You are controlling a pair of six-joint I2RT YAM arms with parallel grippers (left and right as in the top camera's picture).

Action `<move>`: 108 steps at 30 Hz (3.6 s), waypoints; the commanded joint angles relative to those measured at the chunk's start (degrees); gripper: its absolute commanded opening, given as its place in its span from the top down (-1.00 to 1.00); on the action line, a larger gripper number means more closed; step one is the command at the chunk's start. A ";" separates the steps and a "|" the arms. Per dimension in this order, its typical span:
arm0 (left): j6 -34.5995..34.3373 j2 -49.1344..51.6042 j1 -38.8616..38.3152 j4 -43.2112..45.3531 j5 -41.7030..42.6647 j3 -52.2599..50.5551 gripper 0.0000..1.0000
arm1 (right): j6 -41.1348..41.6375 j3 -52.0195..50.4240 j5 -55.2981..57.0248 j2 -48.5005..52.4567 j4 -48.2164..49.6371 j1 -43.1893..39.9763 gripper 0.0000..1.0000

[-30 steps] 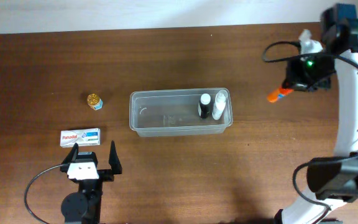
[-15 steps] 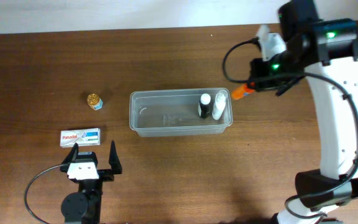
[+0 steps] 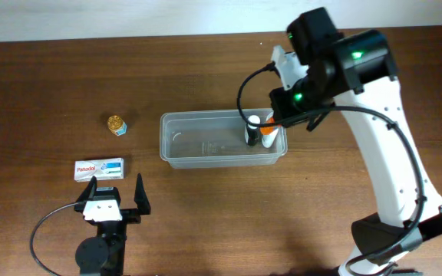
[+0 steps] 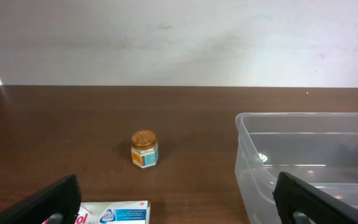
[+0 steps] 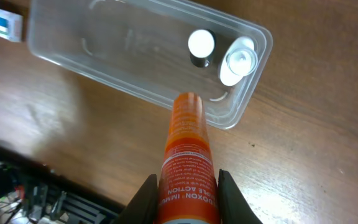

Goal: Pack container
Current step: 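Carry the orange tube into the container next to the bottles, then open the right gripper to release the orange tube in the container, then lift the right gripper out and retract it to the right side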

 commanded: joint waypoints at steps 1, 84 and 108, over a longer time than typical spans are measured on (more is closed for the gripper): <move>0.87 -0.50 0.24 -0.46 -0.17 -0.07 -0.99 | 2.82 -3.23 4.66 1.07 1.33 1.92 0.66; 0.87 -0.50 0.24 -0.46 -0.17 -0.07 -0.99 | 6.67 -38.66 8.90 1.05 32.98 2.69 -0.17; 0.87 -0.50 0.24 -0.46 -0.17 -0.07 -0.99 | 14.38 -20.63 11.67 -1.03 16.02 -7.04 -0.33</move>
